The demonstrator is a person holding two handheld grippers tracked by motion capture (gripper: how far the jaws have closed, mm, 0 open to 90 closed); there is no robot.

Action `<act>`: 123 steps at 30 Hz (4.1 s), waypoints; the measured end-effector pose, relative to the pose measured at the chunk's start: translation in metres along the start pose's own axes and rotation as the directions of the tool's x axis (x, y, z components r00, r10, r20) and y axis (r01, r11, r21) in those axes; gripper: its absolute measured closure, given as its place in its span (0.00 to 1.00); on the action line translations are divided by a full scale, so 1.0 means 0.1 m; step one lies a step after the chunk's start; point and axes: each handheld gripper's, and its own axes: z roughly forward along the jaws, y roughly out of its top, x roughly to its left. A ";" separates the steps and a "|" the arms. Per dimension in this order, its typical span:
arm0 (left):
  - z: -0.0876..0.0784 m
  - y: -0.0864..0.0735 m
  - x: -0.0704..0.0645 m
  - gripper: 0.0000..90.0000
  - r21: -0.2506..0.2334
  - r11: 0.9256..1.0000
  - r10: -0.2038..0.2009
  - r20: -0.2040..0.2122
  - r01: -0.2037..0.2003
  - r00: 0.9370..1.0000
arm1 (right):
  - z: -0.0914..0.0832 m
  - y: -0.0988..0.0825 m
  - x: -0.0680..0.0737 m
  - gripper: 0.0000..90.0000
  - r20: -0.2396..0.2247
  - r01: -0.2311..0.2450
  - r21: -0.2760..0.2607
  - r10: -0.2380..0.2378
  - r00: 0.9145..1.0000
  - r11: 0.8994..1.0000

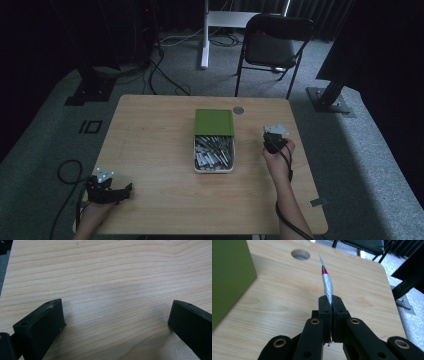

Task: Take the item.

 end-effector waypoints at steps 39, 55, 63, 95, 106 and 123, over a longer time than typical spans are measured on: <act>0.00 0.00 0.00 0.01 0.000 1.000 0.000 0.000 0.000 1.000 | 0.26 -0.32 0.48 0.54 -0.299 -0.131 0.055 0.141 0.944 0.990; 0.00 0.00 0.00 0.01 0.000 1.000 0.000 0.000 0.000 1.000 | -0.07 -0.45 0.20 0.32 -0.284 -0.105 0.030 0.109 0.953 0.994; 0.00 0.00 0.00 0.01 0.000 1.000 0.000 0.000 0.000 1.000 | -0.16 -0.59 0.07 0.20 -0.215 -0.145 0.033 0.149 0.965 0.989; 0.00 0.00 0.00 0.02 0.001 1.000 0.002 0.000 -0.002 1.000 | -0.52 -1.16 -0.43 0.15 -0.006 -0.239 0.088 0.241 0.971 0.967; 0.00 0.00 0.00 0.01 0.000 1.000 0.002 0.000 -0.002 1.000 | -0.67 -1.31 -0.45 0.15 0.021 -0.274 0.106 0.273 0.962 0.956; 0.00 0.00 0.00 0.02 0.000 1.000 0.002 0.000 -0.002 1.000 | -0.76 -1.46 -0.50 0.15 0.048 -0.307 0.153 0.303 0.952 0.939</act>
